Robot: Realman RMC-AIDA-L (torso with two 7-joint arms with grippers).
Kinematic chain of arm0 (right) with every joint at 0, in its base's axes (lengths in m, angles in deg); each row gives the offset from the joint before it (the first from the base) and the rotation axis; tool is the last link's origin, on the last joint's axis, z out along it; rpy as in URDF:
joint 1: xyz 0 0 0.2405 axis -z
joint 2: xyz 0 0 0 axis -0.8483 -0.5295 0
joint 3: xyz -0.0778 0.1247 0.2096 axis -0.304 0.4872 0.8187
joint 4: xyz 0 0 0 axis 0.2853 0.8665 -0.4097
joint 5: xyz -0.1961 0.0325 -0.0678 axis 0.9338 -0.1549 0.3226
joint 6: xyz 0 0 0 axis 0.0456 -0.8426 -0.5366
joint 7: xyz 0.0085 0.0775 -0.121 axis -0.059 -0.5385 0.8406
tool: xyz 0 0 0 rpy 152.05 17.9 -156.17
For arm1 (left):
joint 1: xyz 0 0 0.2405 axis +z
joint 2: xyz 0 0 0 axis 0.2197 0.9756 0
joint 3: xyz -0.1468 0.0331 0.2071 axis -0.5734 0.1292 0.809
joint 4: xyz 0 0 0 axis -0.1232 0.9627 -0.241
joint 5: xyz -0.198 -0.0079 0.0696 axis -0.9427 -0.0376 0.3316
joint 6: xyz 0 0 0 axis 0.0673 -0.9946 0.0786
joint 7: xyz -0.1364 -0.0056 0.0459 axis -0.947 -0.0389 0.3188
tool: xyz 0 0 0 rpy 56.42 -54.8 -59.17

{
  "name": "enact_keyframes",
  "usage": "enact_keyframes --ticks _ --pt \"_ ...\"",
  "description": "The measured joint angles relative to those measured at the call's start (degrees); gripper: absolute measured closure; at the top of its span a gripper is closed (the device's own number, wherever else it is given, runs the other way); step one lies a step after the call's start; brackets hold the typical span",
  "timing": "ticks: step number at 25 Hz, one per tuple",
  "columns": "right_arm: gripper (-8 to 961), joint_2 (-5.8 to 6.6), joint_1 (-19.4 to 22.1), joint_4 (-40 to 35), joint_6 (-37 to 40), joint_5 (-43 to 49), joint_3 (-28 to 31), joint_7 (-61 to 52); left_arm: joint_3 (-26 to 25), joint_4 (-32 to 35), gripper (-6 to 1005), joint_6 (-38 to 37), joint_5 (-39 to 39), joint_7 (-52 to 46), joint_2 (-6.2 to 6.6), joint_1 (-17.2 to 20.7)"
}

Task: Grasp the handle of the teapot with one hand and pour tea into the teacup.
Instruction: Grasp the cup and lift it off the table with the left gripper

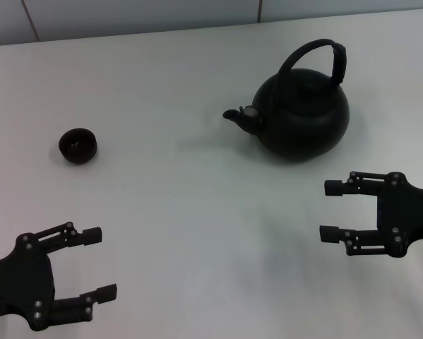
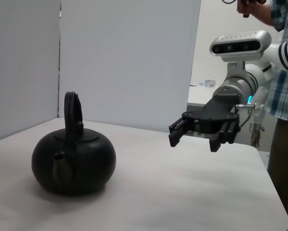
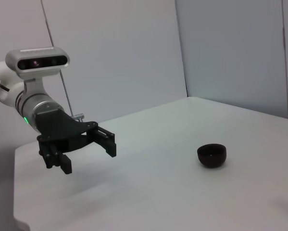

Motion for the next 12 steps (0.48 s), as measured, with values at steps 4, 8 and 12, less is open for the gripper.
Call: enact_keyframes --ticks 4,8,12 --pt "193 0.01 -0.6 0.3 0.0 0.1 0.0 0.0 0.0 0.0 184 -0.1 0.0 0.0 0.03 0.2" --pt "194 0.02 -0.7 0.4 -0.1 0.1 0.0 0.0 0.0 0.0 186 0.0 0.0 0.0 0.05 0.5" --pt "194 0.02 -0.8 0.4 -0.1 0.1 0.0 0.0 0.0 0.0 186 0.3 0.0 0.1 0.13 0.5"
